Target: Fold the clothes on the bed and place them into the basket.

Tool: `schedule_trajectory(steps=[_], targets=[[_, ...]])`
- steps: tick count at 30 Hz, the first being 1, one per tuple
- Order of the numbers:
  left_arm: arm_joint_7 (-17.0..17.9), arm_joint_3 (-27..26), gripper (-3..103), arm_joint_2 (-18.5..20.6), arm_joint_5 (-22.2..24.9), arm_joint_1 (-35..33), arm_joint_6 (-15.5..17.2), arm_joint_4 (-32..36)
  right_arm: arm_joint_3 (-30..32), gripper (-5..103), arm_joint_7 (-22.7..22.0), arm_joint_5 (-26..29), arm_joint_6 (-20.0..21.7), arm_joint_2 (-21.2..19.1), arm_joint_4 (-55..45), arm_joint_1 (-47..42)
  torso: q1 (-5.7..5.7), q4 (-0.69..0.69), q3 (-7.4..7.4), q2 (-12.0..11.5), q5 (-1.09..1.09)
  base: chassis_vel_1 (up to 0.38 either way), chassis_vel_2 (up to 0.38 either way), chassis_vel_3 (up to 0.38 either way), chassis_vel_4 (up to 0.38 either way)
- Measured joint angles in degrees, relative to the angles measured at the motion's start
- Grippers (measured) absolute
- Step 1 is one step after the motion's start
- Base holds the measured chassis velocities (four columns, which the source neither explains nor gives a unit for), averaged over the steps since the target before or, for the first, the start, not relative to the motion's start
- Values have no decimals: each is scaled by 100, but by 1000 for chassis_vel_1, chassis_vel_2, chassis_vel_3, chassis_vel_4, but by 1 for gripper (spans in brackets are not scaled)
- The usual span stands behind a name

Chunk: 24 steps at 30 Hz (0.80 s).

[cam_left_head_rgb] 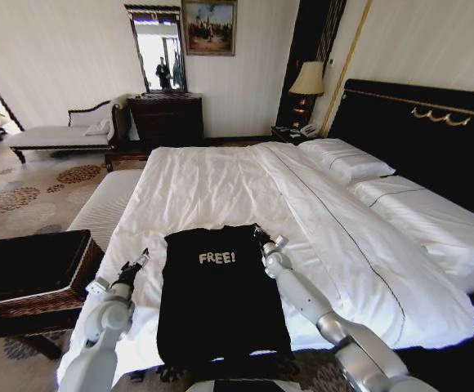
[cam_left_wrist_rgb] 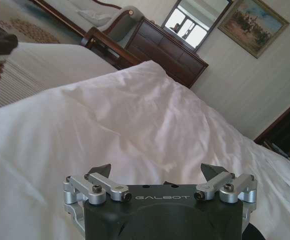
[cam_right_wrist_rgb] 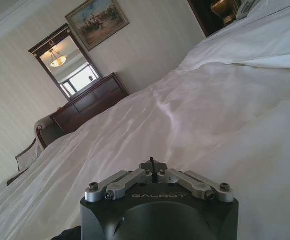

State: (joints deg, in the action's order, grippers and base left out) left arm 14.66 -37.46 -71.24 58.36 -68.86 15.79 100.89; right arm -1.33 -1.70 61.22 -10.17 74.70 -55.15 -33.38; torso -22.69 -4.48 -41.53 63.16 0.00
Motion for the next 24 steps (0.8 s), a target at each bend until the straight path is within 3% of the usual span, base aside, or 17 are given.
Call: schedule_trajectory(steps=[2, 4, 13, 22, 24], targets=[[-4, 10, 100, 3, 10, 21, 3, -23, -1, 0, -1, -2, 0, -1, -2, -2, 0, 0, 0, 0, 0, 0, 0, 0, 0], [-143, 344, 100, 58, 125, 579, 58, -682, -11, 0, -21, -93, -5, -12, -54, -81, -1, 2, 0, -1, 1, 0, 0, 0, 0], [-447, 880, 103, -224, -88, 1537, -55, -1960, -9, 0, -116, -159, -19, -73, -216, -200, 0, 1, -1, -1, 0, 0, 0, 0, 0], [-685, 961, 92, -703, -369, 2068, -232, -2896, -12, 0, -133, -170, -33, -114, -290, -247, -1, 2, 0, -1, 1, 0, 0, 0, 0], [-703, 925, 82, -758, -372, 2140, -256, -3004, -16, 0, -133, -161, -33, -118, -306, -249, -1, 2, 0, -1, 1, 0, 0, 0, 0]])
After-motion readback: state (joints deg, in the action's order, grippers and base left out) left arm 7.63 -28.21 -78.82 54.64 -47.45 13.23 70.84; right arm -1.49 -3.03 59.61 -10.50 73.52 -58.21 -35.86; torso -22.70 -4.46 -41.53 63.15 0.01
